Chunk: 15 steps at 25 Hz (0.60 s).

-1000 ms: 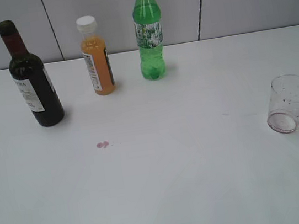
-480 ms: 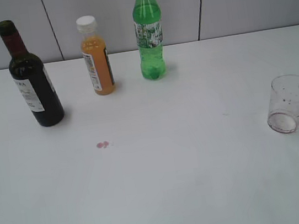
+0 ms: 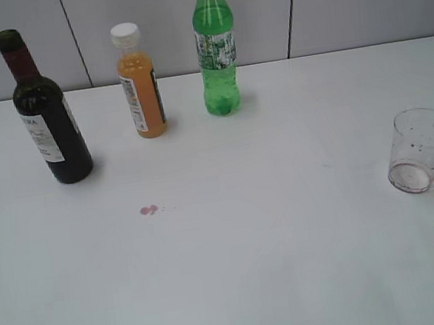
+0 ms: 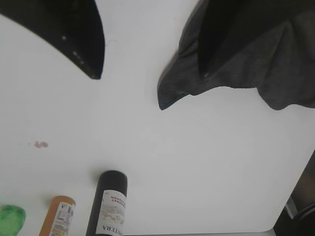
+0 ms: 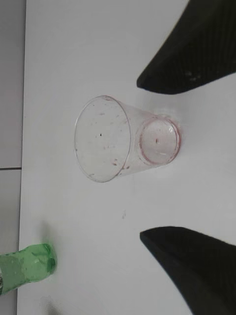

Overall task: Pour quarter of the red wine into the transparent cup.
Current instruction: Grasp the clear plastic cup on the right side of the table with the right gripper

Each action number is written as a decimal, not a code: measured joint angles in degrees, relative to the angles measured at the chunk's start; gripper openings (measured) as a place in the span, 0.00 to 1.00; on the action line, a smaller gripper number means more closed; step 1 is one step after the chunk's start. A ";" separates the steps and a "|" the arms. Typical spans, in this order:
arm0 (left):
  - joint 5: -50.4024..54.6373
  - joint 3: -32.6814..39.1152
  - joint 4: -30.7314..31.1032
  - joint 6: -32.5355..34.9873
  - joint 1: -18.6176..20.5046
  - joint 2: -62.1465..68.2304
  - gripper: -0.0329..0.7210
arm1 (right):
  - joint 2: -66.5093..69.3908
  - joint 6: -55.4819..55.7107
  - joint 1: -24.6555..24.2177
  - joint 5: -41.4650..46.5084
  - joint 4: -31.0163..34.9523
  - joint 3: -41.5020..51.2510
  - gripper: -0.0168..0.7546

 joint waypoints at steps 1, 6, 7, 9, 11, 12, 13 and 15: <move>0.00 0.00 0.00 0.00 0.00 0.00 0.65 | 0.30 0.12 0.00 -0.32 0.00 0.06 0.89; 0.00 0.00 0.00 0.00 0.00 0.00 0.65 | 6.24 0.18 0.00 -4.62 0.05 0.35 0.90; 0.00 0.00 0.00 0.00 0.00 0.00 0.65 | 8.08 0.18 0.00 -6.42 0.11 0.52 0.90; 0.00 0.00 0.00 0.00 0.00 0.00 0.65 | 11.73 0.18 0.00 -10.71 0.46 0.66 0.90; 0.00 0.00 0.00 0.00 0.00 0.00 0.65 | 15.64 0.35 0.00 -14.69 1.12 0.66 0.90; 0.00 0.00 0.00 0.00 0.00 0.00 0.65 | 17.23 0.46 0.00 -16.37 1.31 0.61 0.90; 0.00 0.00 0.00 0.00 0.00 0.00 0.65 | 19.06 0.45 0.00 -17.66 1.45 0.61 0.90; 0.00 0.00 0.00 0.00 0.00 0.00 0.65 | 22.26 0.58 0.00 -20.16 1.56 0.61 0.90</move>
